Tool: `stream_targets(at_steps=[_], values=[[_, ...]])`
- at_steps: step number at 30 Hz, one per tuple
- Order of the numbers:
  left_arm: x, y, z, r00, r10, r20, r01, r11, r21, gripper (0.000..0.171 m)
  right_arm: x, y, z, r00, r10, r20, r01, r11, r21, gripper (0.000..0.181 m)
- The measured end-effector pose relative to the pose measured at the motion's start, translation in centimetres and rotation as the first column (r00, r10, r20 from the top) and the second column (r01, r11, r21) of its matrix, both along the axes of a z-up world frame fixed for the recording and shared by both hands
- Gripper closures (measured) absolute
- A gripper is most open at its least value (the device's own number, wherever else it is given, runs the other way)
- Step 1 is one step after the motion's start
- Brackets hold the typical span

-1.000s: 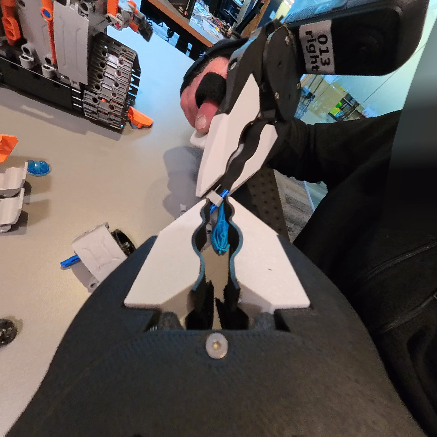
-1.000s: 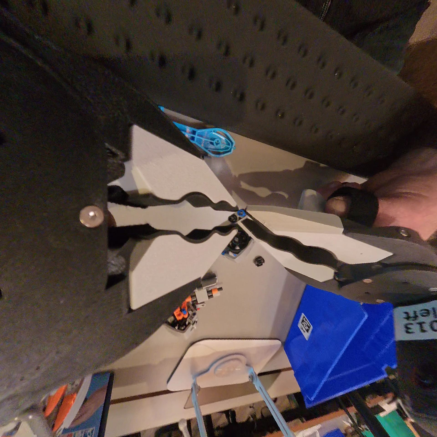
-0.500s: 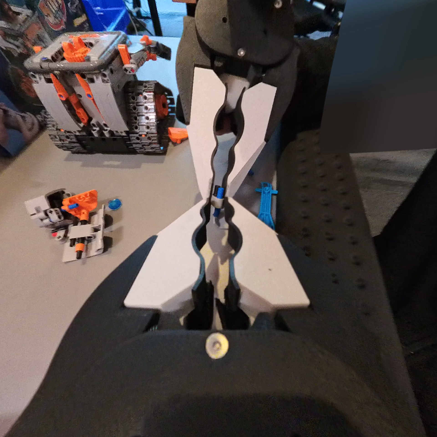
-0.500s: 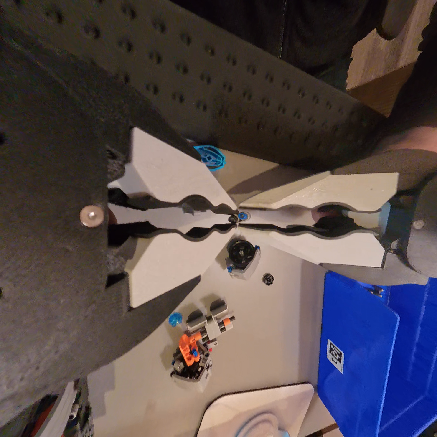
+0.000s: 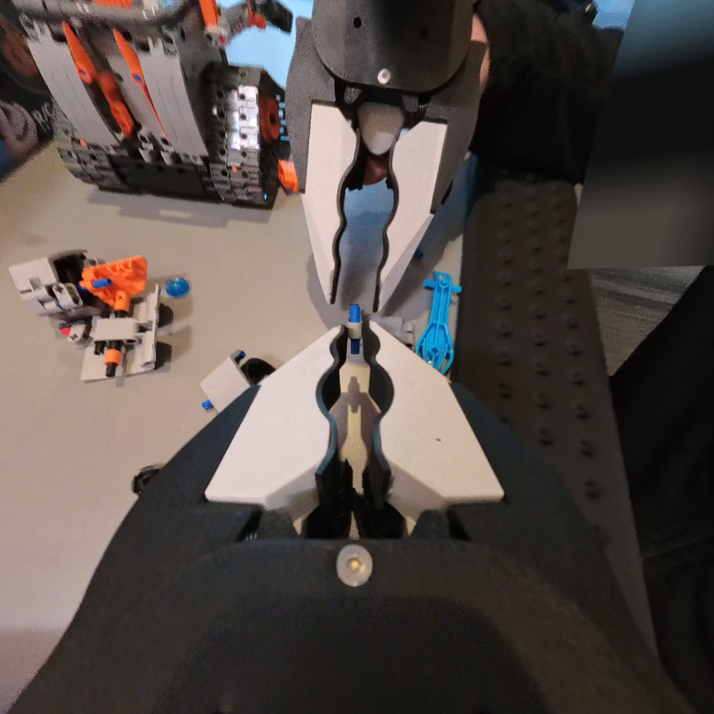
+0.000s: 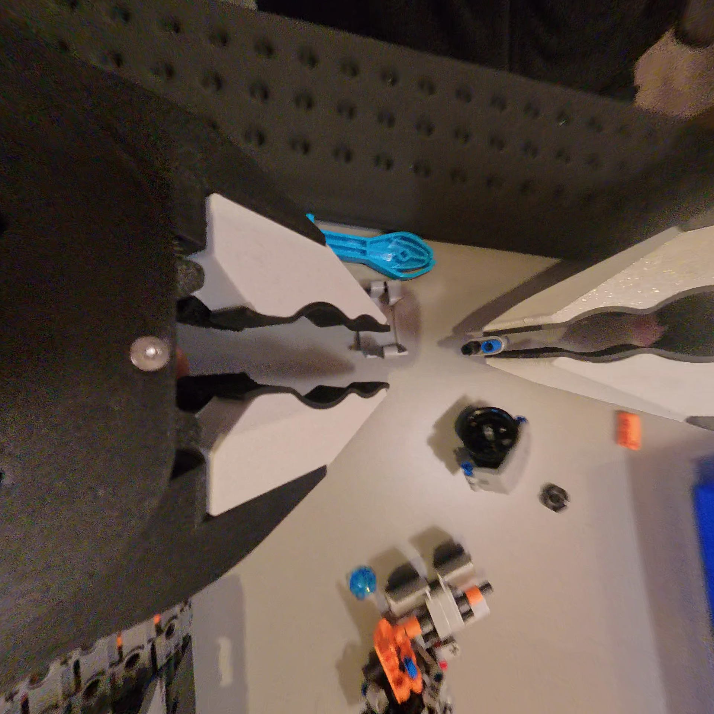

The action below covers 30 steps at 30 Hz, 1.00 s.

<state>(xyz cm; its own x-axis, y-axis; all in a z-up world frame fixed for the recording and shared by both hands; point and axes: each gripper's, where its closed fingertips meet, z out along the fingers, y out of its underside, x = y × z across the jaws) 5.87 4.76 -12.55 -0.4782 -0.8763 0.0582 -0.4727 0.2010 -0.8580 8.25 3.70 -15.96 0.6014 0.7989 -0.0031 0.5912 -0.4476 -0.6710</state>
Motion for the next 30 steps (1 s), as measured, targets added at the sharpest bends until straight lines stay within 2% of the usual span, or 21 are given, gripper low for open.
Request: stream_targets(at_steps=[3, 6, 8, 15, 19, 26, 30], values=[[0.0, -0.4, -1.1, 0.999, -0.004, -0.035, 0.005, 1.000, 0.010, 0.166, 0.2, -0.1, -1.4, 0.999, 0.002, 0.038, 0.000, 0.999, -0.039, 0.160], [0.2, -0.7, -1.6, 0.999, -0.011, -0.052, 0.012, 1.000, 0.018, 0.166, -0.1, 0.1, -1.7, 1.000, 0.007, 0.020, -0.007, 0.999, -0.040, 0.177], [0.2, -0.6, -2.1, 0.998, -0.007, -0.067, 0.009, 0.999, 0.030, 0.166, -0.5, 0.3, -1.6, 1.000, 0.016, -0.002, -0.016, 0.999, -0.030, 0.180], [0.1, -0.2, -2.8, 0.997, 0.007, -0.083, 0.000, 0.997, 0.083, 0.166, -0.9, 0.6, -0.5, 0.999, 0.023, 0.038, -0.025, 0.998, 0.051, 0.181], [0.1, -0.4, -3.1, 0.996, 0.002, -0.089, 0.009, 0.992, 0.128, 0.166, -0.8, 0.6, -0.7, 0.994, 0.021, 0.111, -0.028, 0.997, 0.070, 0.181], [0.4, -0.3, -2.6, 0.998, 0.007, -0.057, 0.003, 0.983, 0.181, 0.167, -0.6, 0.7, -0.7, 0.982, 0.005, 0.187, -0.023, 0.995, 0.096, 0.181], [0.5, -0.1, -2.5, 0.999, 0.008, -0.050, 0.005, 0.965, 0.261, 0.166, -0.6, 0.8, -0.6, 0.981, -0.003, 0.193, -0.017, 0.995, 0.101, 0.181]])
